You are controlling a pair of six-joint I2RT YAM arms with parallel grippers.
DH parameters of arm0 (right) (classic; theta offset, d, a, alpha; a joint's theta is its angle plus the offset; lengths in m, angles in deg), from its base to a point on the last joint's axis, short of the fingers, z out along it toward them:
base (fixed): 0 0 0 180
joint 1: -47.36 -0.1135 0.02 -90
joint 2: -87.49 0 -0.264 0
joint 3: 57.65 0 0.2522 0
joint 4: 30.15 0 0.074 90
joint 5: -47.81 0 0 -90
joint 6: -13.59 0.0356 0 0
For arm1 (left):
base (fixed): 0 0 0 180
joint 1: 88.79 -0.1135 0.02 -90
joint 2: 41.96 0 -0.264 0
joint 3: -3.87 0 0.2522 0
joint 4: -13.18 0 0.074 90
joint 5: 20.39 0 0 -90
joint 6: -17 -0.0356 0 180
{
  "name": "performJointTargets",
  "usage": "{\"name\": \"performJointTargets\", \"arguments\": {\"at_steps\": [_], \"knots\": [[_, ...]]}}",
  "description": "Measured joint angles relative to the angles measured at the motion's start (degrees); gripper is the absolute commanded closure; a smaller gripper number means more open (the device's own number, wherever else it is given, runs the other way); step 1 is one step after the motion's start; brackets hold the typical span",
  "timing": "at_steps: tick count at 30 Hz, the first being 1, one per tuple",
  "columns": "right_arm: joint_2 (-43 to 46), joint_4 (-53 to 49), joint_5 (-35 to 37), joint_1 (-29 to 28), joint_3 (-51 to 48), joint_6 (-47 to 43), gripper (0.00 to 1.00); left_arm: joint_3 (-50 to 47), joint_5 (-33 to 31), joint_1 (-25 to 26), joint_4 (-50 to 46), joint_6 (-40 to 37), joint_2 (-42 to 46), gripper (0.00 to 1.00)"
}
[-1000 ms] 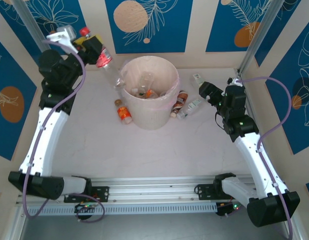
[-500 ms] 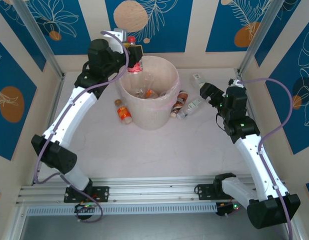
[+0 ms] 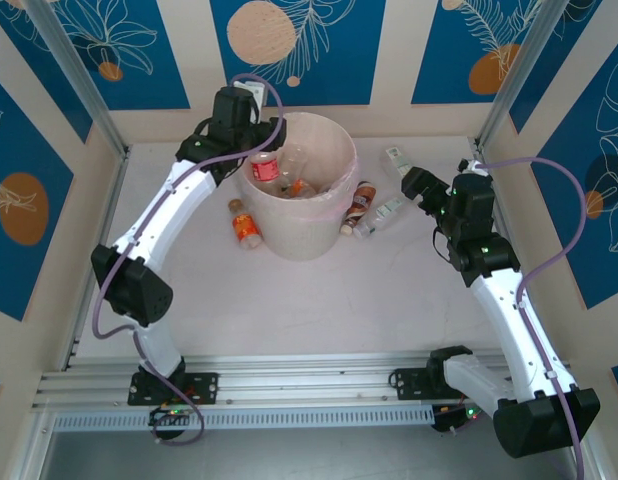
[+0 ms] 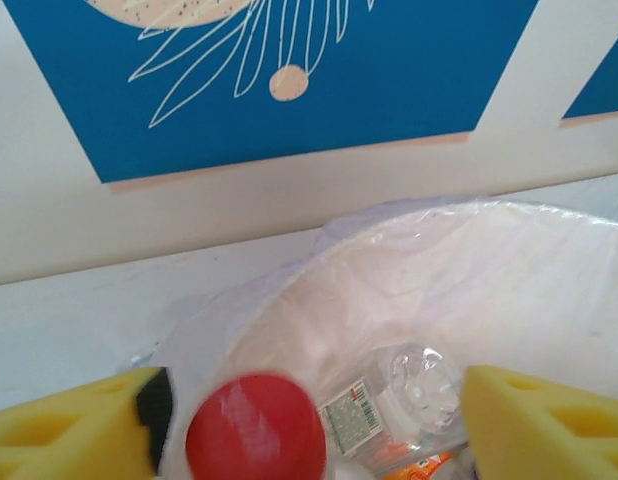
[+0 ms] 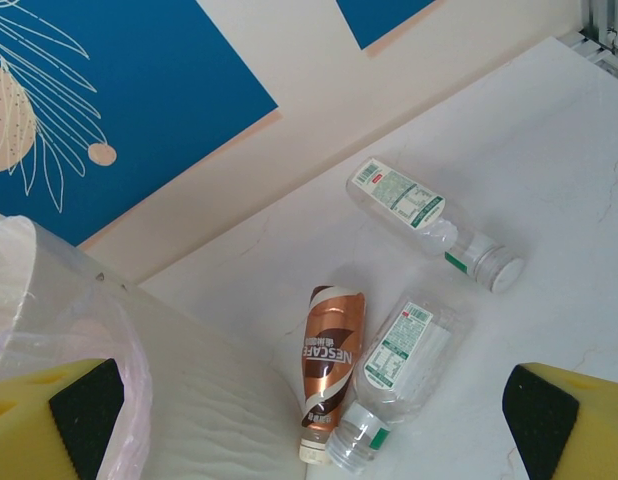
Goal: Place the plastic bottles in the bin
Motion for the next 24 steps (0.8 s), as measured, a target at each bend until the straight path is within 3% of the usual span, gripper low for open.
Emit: {"name": "performJointTargets", "arguments": {"at_steps": [5, 15, 24], "knots": [[0.0, -0.1, 0.2, 0.0, 0.0, 0.0, 0.0, 1.7, -0.9, 0.2, -2.3, 1.4, 0.1, 0.0], [-1.7, 0.1, 0.4, 0.4, -0.4, -0.8, 0.01, -0.4, -0.9, 0.3, -2.4, 2.5, 4.3, 0.0], [-2.3, 0.5, 0.2, 0.4, -0.8, -1.8, 0.01, -0.1, 12.9, 1.1, -1.1, 5.6, 2.8, 0.0]]}}
